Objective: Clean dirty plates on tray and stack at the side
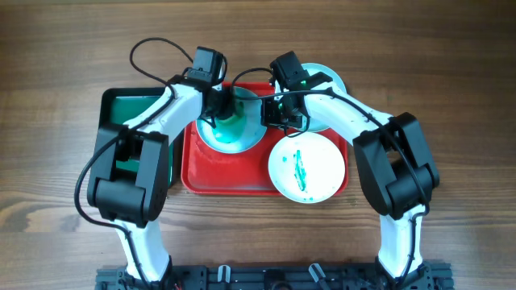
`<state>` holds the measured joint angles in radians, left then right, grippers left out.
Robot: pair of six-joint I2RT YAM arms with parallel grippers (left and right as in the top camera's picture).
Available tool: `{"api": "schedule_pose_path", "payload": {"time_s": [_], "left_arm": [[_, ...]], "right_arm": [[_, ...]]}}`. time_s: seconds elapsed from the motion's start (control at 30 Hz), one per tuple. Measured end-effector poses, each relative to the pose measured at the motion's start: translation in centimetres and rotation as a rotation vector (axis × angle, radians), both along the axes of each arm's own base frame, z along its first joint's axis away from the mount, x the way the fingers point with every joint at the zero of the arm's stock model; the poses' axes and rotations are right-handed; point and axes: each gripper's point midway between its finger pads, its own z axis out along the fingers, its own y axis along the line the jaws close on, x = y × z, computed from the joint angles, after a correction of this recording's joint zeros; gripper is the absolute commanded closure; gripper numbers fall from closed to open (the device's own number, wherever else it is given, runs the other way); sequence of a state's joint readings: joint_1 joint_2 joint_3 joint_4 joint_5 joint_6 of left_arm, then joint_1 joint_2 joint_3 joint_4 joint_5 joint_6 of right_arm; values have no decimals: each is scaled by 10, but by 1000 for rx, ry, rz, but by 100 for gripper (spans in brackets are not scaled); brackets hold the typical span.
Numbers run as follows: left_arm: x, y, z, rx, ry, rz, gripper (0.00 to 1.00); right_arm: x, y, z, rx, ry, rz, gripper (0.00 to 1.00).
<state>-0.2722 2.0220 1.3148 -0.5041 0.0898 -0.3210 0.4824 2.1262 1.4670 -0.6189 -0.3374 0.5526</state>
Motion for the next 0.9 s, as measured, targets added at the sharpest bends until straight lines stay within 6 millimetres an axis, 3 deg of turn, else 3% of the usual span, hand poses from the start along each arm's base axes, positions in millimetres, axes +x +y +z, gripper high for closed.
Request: {"api": "schedule_pose_path", "payload": {"time_s": [0.13,0.3,0.63,0.77,0.9], "left_arm": [[-20,16,-2,82,86,10,96],[-38,17,-2,79,152,-81,96],[-62,-30,0,-60,158,-420,96],[-57,-38,0,-58,117,-455,96],[-28,-37,2,-4,0,-424,96]], "right_arm": [[-4,5,1,17,12,12,95],[-10,10,3,51,31,50,96],[-11,9,3,60,26,68,96],[-9,9,3,61,20,69,96],[-6,9,4,66,13,66,96]]}}
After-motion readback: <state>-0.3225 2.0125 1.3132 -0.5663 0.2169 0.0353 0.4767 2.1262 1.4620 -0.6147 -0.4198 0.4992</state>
